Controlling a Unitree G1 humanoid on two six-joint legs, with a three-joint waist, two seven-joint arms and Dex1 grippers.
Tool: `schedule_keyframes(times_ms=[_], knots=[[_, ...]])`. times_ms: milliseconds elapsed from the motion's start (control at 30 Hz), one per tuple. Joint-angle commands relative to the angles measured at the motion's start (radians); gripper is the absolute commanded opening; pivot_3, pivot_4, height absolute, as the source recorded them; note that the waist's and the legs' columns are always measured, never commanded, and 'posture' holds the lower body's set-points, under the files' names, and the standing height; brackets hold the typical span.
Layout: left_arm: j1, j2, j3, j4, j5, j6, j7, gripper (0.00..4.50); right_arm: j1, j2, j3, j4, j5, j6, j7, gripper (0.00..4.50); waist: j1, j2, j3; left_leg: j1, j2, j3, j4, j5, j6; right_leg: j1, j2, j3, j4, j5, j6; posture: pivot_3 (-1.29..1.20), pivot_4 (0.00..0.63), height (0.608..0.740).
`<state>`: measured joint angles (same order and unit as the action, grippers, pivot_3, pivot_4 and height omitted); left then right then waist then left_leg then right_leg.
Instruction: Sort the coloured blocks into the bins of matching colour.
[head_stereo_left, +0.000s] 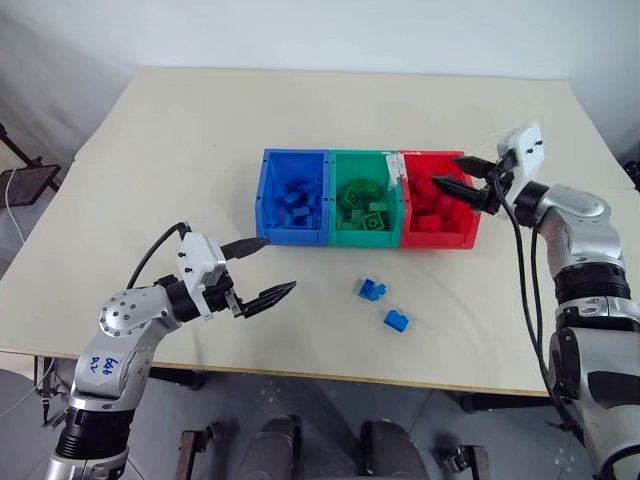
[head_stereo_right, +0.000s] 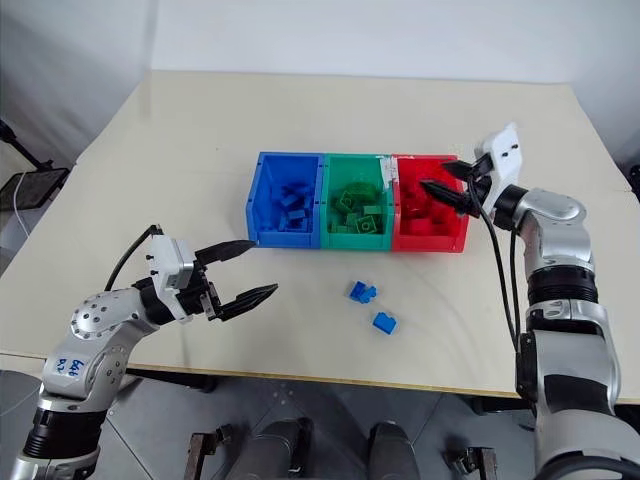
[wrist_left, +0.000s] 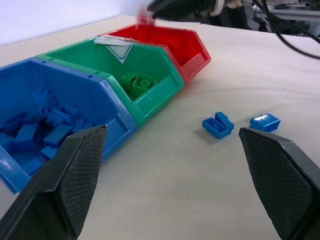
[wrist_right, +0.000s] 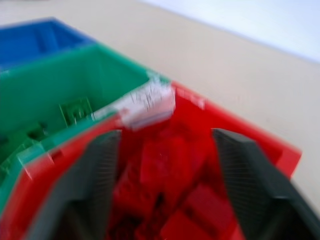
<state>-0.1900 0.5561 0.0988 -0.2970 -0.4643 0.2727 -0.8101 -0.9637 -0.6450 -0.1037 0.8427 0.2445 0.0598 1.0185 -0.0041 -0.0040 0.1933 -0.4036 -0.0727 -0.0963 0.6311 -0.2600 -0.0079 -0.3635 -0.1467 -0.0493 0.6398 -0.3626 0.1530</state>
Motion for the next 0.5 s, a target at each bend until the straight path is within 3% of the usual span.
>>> schedule_keyframes(times_ms=[33,200,300,500], knots=[[0.009,0.012,0.019,-0.011,0.001,-0.011,0.001,4.50,0.028,-0.046,-0.033,-0.048,0.016,-0.027,0.047,4.47,0.000,0.000,0.000,0.000,0.000,0.000,0.000,0.000,0.000,0.000,0.000,0.000,0.000,0.000,0.000,0.00,0.150,0.740],[0.012,0.030,0.010,0.017,0.029,-0.045,-0.023,4.50,0.202,-0.128,-0.094,-0.217,0.093,0.003,0.174,4.49,0.004,0.000,0.000,0.000,0.000,0.000,0.000,0.000,0.000,0.002,0.000,-0.002,-0.001,0.000,0.000,0.00,0.150,0.740],[0.011,0.060,-0.004,0.085,0.077,-0.123,-0.075,4.50,0.463,-0.219,-0.171,-0.399,0.160,0.030,0.276,4.49,0.020,0.000,0.000,0.000,0.000,0.000,0.001,0.000,0.000,0.003,0.000,-0.004,-0.003,0.000,0.000,0.00,0.150,0.740],[-0.022,0.077,-0.069,0.165,0.106,-0.203,-0.179,4.50,0.857,-0.289,-0.322,-0.565,0.182,-0.039,0.317,4.49,0.025,0.000,0.000,0.002,0.000,0.002,0.001,0.000,0.001,0.004,0.000,-0.002,-0.007,0.000,0.000,0.00,0.150,0.740]])
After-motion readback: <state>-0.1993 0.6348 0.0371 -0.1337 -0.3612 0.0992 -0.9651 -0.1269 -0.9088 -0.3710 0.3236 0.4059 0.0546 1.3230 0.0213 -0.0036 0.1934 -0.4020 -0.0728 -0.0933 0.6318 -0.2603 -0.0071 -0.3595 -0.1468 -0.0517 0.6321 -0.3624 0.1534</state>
